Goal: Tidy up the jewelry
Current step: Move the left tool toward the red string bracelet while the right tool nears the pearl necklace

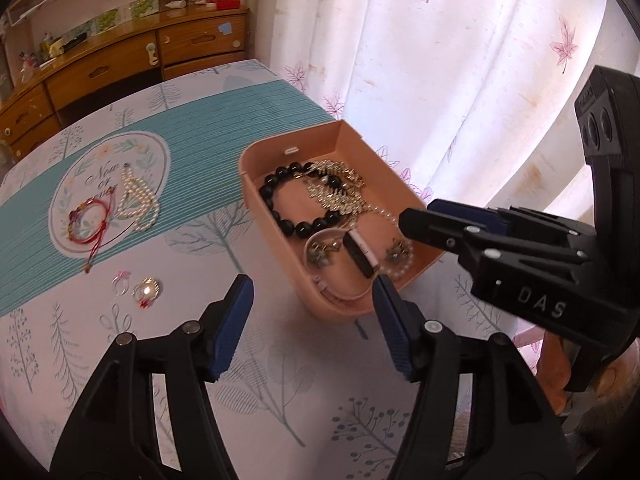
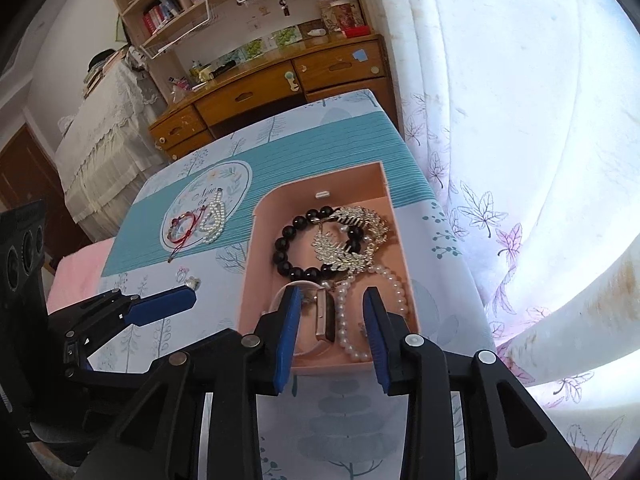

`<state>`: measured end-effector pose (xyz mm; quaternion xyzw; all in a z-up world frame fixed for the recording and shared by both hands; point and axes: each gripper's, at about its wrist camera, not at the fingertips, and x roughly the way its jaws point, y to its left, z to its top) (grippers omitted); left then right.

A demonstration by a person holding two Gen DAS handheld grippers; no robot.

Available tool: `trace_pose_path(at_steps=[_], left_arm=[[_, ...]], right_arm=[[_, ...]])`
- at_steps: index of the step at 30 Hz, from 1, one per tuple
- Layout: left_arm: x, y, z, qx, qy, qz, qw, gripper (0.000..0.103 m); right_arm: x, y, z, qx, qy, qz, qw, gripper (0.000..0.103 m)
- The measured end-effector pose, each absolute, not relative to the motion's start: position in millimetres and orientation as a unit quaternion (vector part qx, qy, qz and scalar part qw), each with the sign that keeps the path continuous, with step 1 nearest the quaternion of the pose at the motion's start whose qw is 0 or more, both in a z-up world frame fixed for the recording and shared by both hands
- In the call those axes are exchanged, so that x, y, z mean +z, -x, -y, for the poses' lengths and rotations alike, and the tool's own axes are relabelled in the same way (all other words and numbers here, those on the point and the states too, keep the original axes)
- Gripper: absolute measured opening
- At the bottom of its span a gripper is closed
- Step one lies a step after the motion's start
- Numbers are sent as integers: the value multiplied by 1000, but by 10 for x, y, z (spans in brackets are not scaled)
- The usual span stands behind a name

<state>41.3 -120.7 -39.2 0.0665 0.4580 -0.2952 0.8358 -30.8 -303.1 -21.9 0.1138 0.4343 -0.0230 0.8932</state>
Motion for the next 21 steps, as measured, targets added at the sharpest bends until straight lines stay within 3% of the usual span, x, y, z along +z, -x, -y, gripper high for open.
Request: trace_pose_path(at_steps=[10,21], left_arm=[[-445,-310,233,-212,-29,-462,861,59],[-411,-756,-763,-127,24,-472,872,59]], right_arm=[[-142,211,2481,27,-83,-442,893,33],[-58,-286,1784,76,-39,-463,882,33]])
